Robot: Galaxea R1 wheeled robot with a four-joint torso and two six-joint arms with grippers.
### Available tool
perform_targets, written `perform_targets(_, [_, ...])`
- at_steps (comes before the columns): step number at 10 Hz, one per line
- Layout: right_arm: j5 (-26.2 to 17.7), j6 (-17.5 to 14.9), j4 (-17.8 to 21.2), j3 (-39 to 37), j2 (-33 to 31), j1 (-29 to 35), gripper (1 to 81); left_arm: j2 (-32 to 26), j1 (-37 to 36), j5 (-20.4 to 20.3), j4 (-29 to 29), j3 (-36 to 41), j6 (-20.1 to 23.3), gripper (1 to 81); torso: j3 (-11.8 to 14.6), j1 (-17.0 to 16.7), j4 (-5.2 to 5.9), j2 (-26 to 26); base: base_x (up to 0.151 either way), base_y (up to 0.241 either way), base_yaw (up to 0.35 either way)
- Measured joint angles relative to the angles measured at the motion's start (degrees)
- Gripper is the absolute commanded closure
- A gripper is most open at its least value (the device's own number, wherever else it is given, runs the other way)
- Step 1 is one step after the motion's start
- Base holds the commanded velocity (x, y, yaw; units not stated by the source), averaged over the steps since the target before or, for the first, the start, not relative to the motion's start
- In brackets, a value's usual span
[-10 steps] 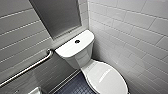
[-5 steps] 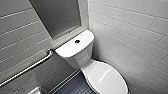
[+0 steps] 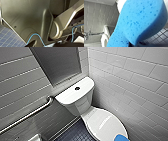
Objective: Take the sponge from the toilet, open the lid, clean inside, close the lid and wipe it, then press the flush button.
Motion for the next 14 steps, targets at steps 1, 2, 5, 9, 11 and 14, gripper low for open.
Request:
perform_targets(1, [-3.36,0.00,0.57,-0.34,1.32,3.73,81.1,0.99,0.07,0.06,0.02,-0.68,0.15,1.0,0.00,0.00,0.00,0.00,0.000,0.000,0.000])
perform_targets(2, [-6.44,0.06,1.07,-2.16,3.72,6.86,81.1,1.84,0.02,0.06,0.02,-1.79,0.20,1.0,0.00,0.00,0.00,0.00,0.000,0.000,0.000])
perform_targets(5, [-14.42,1.49,1.90,-13.20,13.78,12.54,81.1,3.34,0.09,0.13,0.16,-4.74,0.33,1.0,0.00,0.00,0.00,0.00,0.000,0.000,0.000])
perform_targets(9, [-21.46,3.73,2.21,-27.82,25.86,21.39,81.1,4.66,0.38,0.11,0.21,-6.39,0.35,1.0,-0.05,0.00,0.00,0.02,0.000,0.000,0.000])
perform_targets(11, [-21.57,5.21,2.29,-35.18,28.81,27.84,81.1,5.51,0.46,0.04,0.22,-6.97,0.35,1.0,-0.07,0.00,0.00,0.04,0.000,0.000,0.000])
perform_targets(14, [-21.63,6.80,2.62,-45.82,31.39,27.68,81.1,5.95,0.90,0.22,0.24,-7.39,0.35,1.0,-0.09,0.00,0.00,0.04,0.000,0.000,0.000])
